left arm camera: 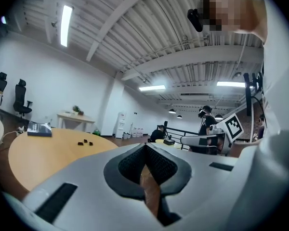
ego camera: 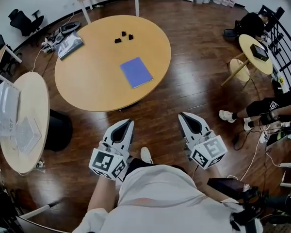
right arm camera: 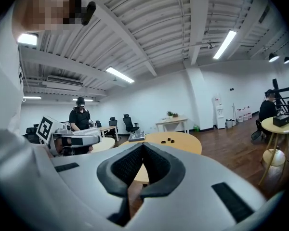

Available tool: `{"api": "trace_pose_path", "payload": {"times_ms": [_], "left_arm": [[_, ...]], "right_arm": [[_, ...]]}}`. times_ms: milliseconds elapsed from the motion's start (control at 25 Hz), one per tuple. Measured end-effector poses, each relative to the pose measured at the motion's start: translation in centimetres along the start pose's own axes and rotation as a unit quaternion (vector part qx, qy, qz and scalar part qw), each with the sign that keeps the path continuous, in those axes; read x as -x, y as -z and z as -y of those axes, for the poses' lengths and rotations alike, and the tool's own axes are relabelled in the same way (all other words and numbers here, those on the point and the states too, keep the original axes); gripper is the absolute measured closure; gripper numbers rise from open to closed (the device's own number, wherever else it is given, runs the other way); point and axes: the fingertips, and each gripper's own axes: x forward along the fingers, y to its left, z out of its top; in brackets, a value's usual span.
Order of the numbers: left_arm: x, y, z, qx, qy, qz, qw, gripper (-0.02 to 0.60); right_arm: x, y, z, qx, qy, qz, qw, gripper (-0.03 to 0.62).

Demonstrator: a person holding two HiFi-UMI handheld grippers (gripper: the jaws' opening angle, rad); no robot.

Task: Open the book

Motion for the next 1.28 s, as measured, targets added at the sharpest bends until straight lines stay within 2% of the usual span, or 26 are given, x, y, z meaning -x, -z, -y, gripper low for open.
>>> {"api": "trace_pose_path", "payload": {"times_ms": [280, 680, 920, 1280], "left_arm": [[-1.7, -0.3, -5.8, 0.010, -0.011, 0.002, 0.9999, 0.572], [-4.6, -0.6, -7.9, 0.024, -0.016, 0.000, 0.9996, 0.572], [-6.7, -1.3, -9.9, 0.009, -0.044, 0.002, 0.9990, 0.572], [-12.6, -2.0, -13.1, 0.016, -0.092, 0.007, 0.9956, 0.572]], "right_arm": [[-4.8, 0.1, 0.7, 0.004, 0.008, -0.011, 1.000, 0.591], [-8.2, 0.2, 2.5, -0.002, 0.001, -0.024, 1.000, 0.591], [-11.6, -0.6, 4.6, -0.005, -0.025, -0.018, 1.000, 0.591], [-18.0, -2.0, 10.3, 0.001, -0.080, -0.016, 0.997, 0.591]]}}
